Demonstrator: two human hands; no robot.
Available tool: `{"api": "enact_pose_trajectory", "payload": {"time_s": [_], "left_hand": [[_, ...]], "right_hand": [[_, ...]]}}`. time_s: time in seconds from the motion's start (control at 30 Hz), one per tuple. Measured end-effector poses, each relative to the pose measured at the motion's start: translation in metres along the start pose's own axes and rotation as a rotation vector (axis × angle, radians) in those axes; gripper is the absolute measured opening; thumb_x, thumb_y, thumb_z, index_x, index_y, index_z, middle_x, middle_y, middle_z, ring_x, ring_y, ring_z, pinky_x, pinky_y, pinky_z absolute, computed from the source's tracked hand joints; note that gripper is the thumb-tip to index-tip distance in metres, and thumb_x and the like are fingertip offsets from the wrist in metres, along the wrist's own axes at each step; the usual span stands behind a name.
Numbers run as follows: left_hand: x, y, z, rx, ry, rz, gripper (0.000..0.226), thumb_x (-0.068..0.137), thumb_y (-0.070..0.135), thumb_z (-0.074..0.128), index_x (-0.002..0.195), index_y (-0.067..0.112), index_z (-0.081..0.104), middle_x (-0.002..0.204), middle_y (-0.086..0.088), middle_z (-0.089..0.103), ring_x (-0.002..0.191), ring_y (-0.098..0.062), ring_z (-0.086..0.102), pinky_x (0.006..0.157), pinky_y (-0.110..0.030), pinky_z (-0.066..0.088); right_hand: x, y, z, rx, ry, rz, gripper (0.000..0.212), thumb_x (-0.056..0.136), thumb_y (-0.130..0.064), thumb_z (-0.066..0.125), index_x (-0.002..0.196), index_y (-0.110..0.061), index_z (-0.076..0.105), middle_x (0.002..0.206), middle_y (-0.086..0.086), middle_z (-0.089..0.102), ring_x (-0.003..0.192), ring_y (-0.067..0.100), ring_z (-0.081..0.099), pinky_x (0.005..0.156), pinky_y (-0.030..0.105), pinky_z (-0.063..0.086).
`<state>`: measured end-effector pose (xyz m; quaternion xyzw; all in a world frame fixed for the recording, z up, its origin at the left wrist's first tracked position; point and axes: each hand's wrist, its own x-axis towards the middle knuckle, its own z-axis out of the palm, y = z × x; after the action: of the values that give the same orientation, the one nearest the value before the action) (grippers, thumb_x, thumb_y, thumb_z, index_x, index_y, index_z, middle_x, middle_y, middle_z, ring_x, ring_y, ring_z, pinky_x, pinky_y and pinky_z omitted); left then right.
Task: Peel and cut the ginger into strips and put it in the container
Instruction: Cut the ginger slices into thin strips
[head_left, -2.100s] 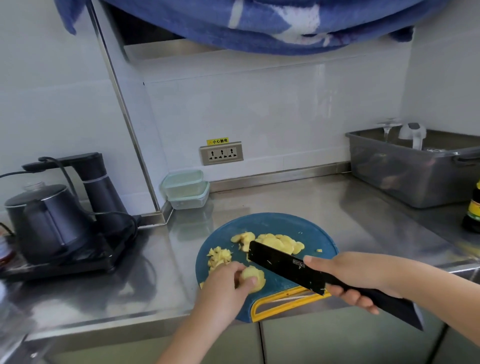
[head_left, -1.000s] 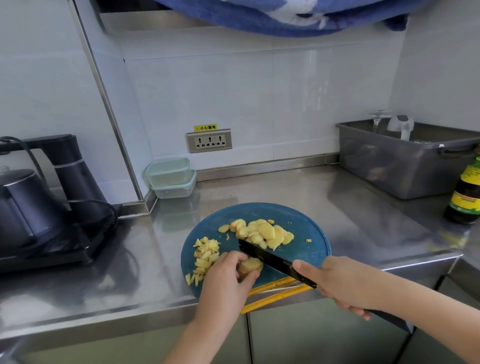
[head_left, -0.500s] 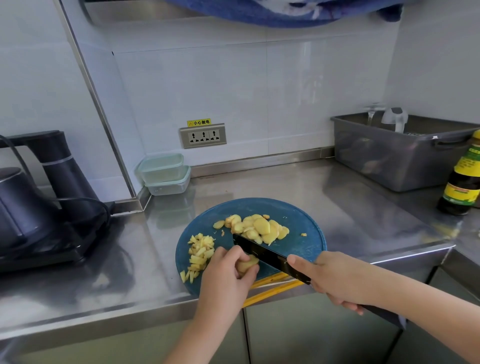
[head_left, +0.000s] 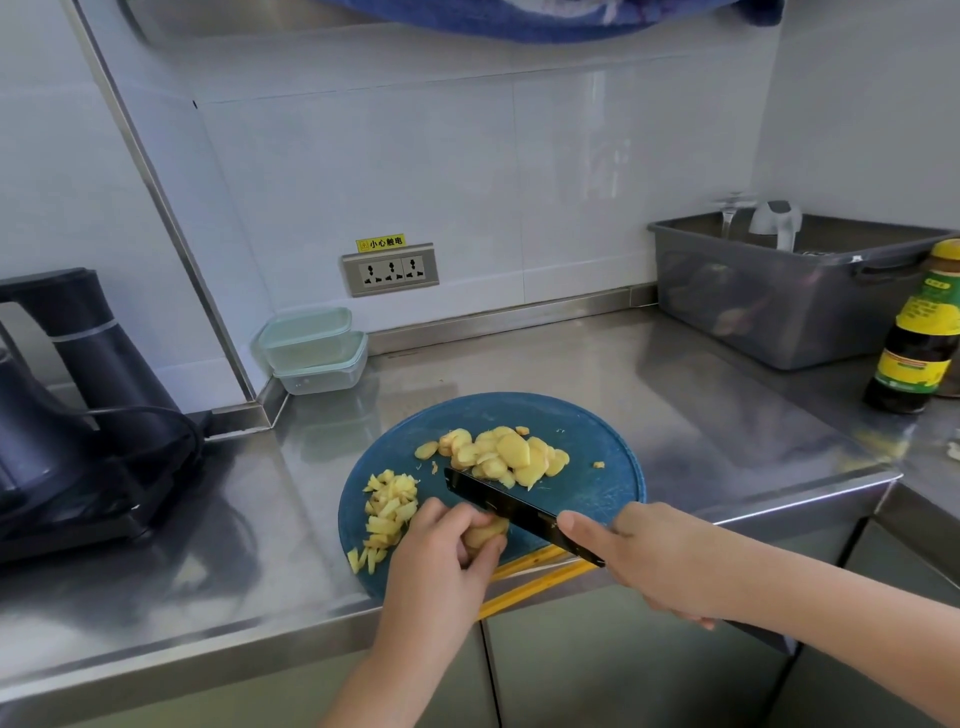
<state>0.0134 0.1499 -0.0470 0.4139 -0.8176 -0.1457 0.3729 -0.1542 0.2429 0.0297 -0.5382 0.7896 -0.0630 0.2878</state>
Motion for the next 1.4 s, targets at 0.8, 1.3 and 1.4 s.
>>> {"api": "enact_pose_trajectory", "payload": {"time_s": [0.8,1.3,1.4], "left_hand": [[-0.001,-0.001,0.0,0.022,-0.039,0.053,0.015,0.081,0.03,0.071,0.085,0.024,0.057,0.077,0.013,0.036,0.061,-0.001,0.041,0.063,-0.009,0.038],[0.001,0.004,-0.006,-0.006,-0.103,0.024,0.015,0.086,0.031,0.065,0.086,0.029,0.05,0.081,0.017,0.036,0.068,0.001,0.043,0.066,-0.006,0.035],[0.001,0.003,-0.006,-0.011,-0.098,0.029,0.013,0.085,0.028,0.067,0.086,0.025,0.054,0.079,0.016,0.036,0.067,0.0,0.044,0.068,-0.008,0.037]], "right_hand": [[0.013,0.008,-0.018,0.332,-0.283,0.112,0.064,0.086,-0.076,0.03,0.059,-0.019,0.038,0.047,-0.002,0.032,0.037,0.012,0.028,0.038,0.021,0.03],[0.004,-0.001,-0.028,0.274,-0.302,0.148,0.065,0.085,-0.078,0.029,0.059,-0.019,0.037,0.047,-0.003,0.031,0.037,0.012,0.027,0.039,0.021,0.029],[0.004,-0.001,-0.027,0.266,-0.311,0.156,0.065,0.085,-0.077,0.028,0.058,-0.019,0.036,0.048,-0.002,0.031,0.037,0.012,0.027,0.039,0.021,0.029]]}}
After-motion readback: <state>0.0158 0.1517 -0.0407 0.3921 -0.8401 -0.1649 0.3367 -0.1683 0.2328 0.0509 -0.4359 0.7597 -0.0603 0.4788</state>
